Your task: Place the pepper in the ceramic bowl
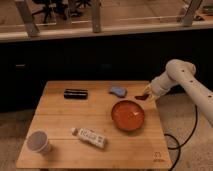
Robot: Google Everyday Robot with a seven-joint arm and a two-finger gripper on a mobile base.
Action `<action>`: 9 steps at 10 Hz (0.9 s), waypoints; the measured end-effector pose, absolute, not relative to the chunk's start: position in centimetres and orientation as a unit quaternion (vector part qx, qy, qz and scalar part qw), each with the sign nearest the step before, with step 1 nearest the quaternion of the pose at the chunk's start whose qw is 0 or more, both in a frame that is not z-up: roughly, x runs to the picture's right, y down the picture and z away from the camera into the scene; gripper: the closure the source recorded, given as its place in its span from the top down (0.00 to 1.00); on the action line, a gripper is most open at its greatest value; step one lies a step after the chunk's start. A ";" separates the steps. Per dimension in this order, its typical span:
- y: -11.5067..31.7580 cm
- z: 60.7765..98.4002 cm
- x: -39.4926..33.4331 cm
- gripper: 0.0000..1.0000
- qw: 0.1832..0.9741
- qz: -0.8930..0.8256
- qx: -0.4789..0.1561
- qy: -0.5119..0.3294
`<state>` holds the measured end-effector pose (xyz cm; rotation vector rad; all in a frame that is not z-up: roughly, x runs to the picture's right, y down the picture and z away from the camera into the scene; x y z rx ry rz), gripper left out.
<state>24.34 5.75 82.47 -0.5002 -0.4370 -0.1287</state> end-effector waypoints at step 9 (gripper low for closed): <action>9.1 78.8 17.1 0.00 0.904 -0.138 -0.264 -0.308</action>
